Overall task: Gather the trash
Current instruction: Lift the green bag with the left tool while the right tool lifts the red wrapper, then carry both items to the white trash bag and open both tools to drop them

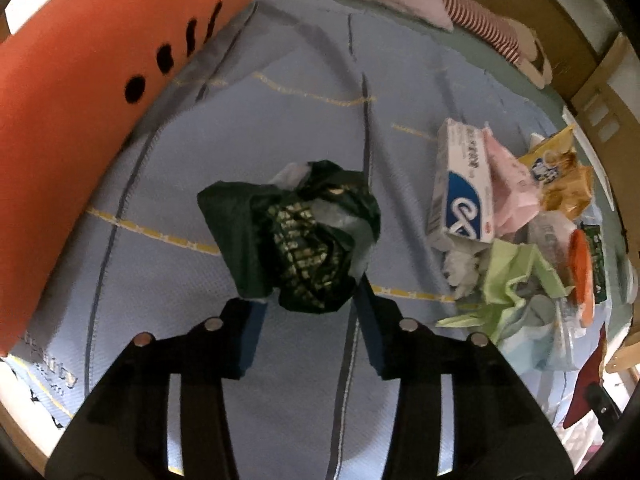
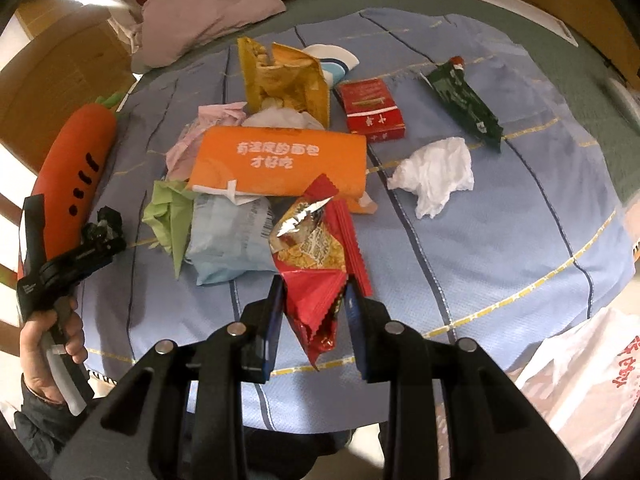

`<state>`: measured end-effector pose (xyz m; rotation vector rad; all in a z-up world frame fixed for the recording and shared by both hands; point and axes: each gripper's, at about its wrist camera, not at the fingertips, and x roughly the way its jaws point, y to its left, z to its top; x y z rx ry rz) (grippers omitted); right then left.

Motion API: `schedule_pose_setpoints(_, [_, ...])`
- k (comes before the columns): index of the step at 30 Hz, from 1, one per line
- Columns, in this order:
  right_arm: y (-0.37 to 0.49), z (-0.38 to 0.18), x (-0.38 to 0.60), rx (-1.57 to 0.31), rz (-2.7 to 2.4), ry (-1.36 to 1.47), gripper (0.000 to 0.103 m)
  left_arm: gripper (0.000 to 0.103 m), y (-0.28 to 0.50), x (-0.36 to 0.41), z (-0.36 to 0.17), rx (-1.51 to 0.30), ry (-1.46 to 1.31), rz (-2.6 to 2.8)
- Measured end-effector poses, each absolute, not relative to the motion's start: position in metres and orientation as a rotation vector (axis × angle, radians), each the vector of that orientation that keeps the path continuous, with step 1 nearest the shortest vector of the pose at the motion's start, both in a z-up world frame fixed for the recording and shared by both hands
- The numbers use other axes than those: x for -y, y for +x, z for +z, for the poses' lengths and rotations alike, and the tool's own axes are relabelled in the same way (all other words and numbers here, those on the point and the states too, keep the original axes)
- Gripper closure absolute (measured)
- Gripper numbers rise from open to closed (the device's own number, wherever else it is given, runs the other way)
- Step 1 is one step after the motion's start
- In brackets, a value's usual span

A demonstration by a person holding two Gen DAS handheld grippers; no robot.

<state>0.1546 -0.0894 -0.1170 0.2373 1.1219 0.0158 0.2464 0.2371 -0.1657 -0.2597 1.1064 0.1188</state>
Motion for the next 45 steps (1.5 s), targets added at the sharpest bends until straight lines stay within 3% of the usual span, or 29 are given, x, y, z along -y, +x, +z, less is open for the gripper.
schedule_pose_setpoints(10, [0.137,-0.095,0.081,-1.084,0.05,0.174,0.072,0.059,0.18,-0.194,-0.105,-0.908,-0.027,0.171])
schedule_pose_setpoints(24, [0.043,-0.006,0.151,-0.889,0.031,0.106,0.072,0.059,0.072,-0.07,-0.012,-0.766,0.028,-0.152])
schedule_pose_setpoints(37, [-0.054,-0.06,0.274,-1.018,-0.189,0.264,0.072,0.059,-0.008,0.082,-0.017,-0.77,0.241,-0.488])
schedule_pose_setpoints(40, [-0.065,-0.071,0.281,-1.055,-0.197,0.296,0.062,0.059,-0.022,0.105,-0.024,-0.782,0.286,-0.536])
schedule_pose_setpoints(42, [-0.07,-0.071,0.286,-1.045,-0.198,0.316,0.046,0.059,-0.026,0.111,-0.026,-0.789,0.301,-0.559])
schedule_pose_setpoints(45, [-0.079,-0.058,0.296,-0.982,-0.211,0.342,0.034,0.059,-0.031,0.119,-0.028,-0.791,0.321,-0.578])
